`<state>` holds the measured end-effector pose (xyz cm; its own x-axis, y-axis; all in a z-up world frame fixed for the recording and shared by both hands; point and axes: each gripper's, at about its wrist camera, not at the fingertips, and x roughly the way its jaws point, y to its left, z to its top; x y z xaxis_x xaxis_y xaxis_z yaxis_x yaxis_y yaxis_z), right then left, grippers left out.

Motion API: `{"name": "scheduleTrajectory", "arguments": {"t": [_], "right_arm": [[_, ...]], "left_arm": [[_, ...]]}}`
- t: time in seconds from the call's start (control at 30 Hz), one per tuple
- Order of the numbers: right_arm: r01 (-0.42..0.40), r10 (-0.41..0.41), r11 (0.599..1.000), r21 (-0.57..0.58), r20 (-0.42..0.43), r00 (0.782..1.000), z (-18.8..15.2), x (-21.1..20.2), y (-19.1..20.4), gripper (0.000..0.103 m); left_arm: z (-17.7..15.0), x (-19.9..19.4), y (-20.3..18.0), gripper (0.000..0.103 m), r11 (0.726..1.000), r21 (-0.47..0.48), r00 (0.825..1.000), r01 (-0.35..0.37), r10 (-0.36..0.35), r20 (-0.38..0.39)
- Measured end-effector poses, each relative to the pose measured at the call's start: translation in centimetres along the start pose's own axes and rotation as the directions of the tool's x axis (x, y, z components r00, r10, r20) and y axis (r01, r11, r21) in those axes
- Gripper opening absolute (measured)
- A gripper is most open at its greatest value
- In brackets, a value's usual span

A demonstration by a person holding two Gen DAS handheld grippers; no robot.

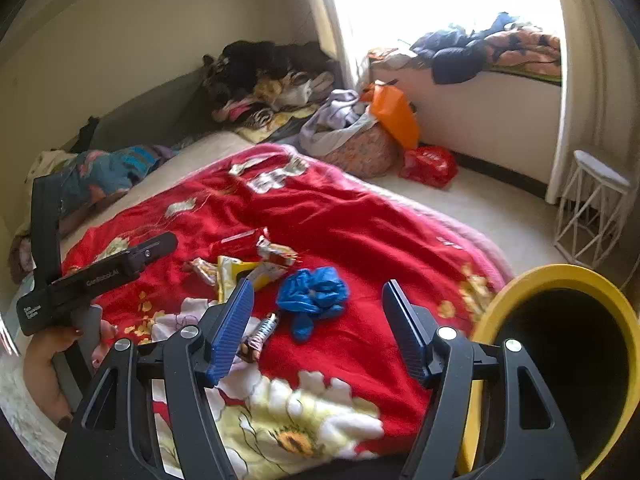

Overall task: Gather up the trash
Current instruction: 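Grasp the purple-edged clear wrapper with the left tool while the right tool grasps the red wrapper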

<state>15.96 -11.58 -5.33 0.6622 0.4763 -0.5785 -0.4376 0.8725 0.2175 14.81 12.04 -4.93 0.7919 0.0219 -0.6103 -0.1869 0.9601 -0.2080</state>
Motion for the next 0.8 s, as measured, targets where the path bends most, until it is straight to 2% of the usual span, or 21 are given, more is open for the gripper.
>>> {"name": "scheduleTrajectory", "arguments": {"t": [0.17, 0.33, 0.6, 0.8], "right_arm": [[-0.029, 0.028, 0.999, -0.034, -0.034, 0.999, 0.9, 3.4, 1.4, 0.064], [-0.044, 0.040, 0.998, -0.053, -0.074, 0.996, 1.7, 6.6, 2.1, 0.064], [-0.065, 0.062, 0.998, -0.015, -0.141, 0.988, 2.0, 10.8, 1.8, 0.064], [-0.081, 0.076, 0.996, -0.023, -0.166, 0.983, 2.3, 12.7, 2.0, 0.058]], "left_arm": [[-0.5, 1.3, 2.2, 0.092, 0.998, -0.061, 0.999, -0.023, 0.021, -0.034], [-1.0, 2.6, 3.8, 0.091, 0.992, -0.124, 0.998, -0.019, 0.010, -0.070], [-1.5, 4.4, 4.9, 0.071, 0.980, -0.200, 0.993, 0.019, -0.041, -0.110], [-1.7, 5.8, 5.9, 0.065, 0.955, -0.291, 0.986, 0.053, -0.096, -0.135]]}}
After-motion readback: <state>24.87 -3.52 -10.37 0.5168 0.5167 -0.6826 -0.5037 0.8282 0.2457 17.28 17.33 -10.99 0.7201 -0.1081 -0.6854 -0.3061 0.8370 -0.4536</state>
